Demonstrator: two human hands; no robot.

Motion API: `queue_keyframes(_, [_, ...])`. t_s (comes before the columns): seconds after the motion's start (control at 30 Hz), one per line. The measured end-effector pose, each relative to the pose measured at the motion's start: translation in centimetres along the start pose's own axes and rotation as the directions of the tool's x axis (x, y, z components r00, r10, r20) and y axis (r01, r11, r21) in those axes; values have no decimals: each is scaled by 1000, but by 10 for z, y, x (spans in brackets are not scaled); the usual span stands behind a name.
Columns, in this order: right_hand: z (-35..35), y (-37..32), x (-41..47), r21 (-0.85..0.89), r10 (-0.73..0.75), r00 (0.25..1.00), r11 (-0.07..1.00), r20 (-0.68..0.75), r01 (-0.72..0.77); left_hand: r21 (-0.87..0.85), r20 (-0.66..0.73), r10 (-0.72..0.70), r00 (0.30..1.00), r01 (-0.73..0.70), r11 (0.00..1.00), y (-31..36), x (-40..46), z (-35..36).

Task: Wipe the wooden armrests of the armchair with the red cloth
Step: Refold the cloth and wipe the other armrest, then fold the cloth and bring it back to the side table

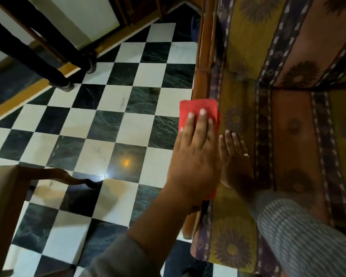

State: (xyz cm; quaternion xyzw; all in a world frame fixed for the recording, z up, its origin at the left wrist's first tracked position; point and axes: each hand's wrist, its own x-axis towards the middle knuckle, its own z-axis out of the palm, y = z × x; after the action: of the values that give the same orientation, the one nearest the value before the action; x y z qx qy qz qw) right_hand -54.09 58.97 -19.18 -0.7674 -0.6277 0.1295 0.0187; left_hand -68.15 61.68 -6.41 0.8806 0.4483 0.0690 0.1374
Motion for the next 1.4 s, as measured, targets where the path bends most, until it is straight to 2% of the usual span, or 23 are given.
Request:
queue_keyframes(0.13, [-9, -2, -2, 43, 16, 999, 999, 36, -18, 19, -17, 9, 1000, -8, 1000, 4, -24, 1])
queue_keyframes(0.17, [-11, -3, -3, 100, 40, 997, 994, 63, -46, -33, -18, 14, 1000, -15, 999, 3, -26, 0])
queue_keyframes(0.23, [-17, -5, -5, 347, 110, 987, 927, 120, -146, -281, -18, -91, 996, 82, 956, -1, -28, -5])
queue_keyframes(0.27, [-24, -8, -9, 535, 159, 980, 821, 123, -201, -423, -10, -226, 974, 200, 884, -6, -29, -7])
queue_keyframes(0.3, [-34, -13, -16, 710, 244, 962, 656, 121, -256, -541, 4, -390, 921, 330, 774, -11, -30, -9])
queue_keyframes(0.33, [-42, -19, -25, 814, 319, 937, 500, 144, -296, -612, 28, -543, 839, 444, 654, -16, -31, -11])
queue_keyframes(0.37, [-47, -25, -32, 856, 338, 926, 415, 171, -309, -635, 70, -648, 759, 535, 558, -20, -31, -15])
queue_keyframes(0.43, [-62, -39, -49, 869, 262, 930, 357, 259, -343, -610, 171, -723, 669, 648, 456, -20, -32, -19])
queue_keyframes(0.53, [-76, -48, -63, 899, 224, 938, 295, 263, -322, -626, 231, -741, 630, 680, 382, -8, -35, -24])
queue_keyframes(0.67, [-104, -52, -72, 918, 225, 954, 296, 201, -263, -680, 133, -747, 651, 608, 409, 10, -40, -38])
queue_keyframes(0.83, [-148, -35, -97, 934, 270, 956, 298, 116, -198, -749, 134, -738, 661, 555, 361, 52, -49, -55])
queue_keyframes(0.93, [-166, -14, -125, 939, 321, 941, 277, 107, -201, -789, 133, -673, 728, 489, 373, 82, -53, -58])
queue_keyframes(1.0, [-178, 3, -150, 949, 376, 921, 239, 102, -203, -798, 110, -614, 782, 438, 415, 108, -57, -56])
queue_keyframes(1.23, [-199, 90, -266, 947, 625, 779, 222, 44, -231, -784, 141, -358, 923, 325, 528, 232, -75, -22])
queue_keyframes(1.33, [-200, 133, -320, 933, 737, 675, 219, 33, -285, -755, 210, -202, 957, 290, 588, 288, -85, 1])
queue_keyframes(1.4, [-198, 162, -356, 943, 799, 600, 176, 30, -282, -651, 240, -75, 968, 218, 727, 326, -93, 16])
